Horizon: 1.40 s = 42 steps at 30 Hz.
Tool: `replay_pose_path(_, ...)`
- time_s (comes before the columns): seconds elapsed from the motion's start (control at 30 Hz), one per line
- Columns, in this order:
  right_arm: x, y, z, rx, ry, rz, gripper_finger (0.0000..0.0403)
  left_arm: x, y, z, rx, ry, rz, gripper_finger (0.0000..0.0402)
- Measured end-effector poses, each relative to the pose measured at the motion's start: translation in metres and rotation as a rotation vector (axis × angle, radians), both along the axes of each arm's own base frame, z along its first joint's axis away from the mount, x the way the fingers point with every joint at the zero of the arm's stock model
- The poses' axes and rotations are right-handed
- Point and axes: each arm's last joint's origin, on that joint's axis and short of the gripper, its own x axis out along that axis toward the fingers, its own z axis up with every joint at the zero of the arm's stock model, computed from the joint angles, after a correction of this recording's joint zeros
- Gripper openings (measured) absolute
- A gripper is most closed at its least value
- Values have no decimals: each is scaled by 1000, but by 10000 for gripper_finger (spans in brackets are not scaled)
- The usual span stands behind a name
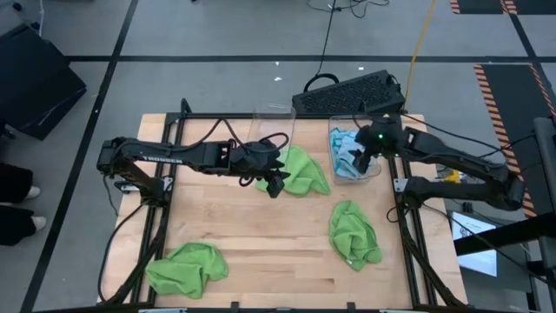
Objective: Fold microfiber towels
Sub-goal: Put the blue microfiber towel into the right transparent bin, then fold the bottom left green microfiber towel
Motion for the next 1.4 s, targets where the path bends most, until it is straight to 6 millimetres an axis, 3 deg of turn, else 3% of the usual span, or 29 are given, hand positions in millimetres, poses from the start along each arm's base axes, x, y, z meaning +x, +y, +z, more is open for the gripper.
replay_pose_path(0.23, -3, 1, 9, 85, -169, -157, 211, 0, -1, 0, -11, -3, 5, 188)
replay_pose_path(0.4, 3, -2, 1, 156, -142, -218, 195, 0, -1, 0, -14, -6, 7, 188)
replay_pose_path(0.77, 23, -13, -29, 259, 36, -227, 57, 0, -9, 0, -76, -18, 28, 188)
replay_pose_path(0.97, 33, -18, -46, 290, 129, -224, 9, 0, -19, 0, -104, -22, 19, 188)
replay_pose_path(1.17, 34, -18, -49, 309, 129, -244, 5, -1, -31, 0, -179, -24, 42, 188)
replay_pose_path(1.4, 18, -10, -24, 297, -29, -289, 31, -14, -65, -10, -223, 99, 2, 188)
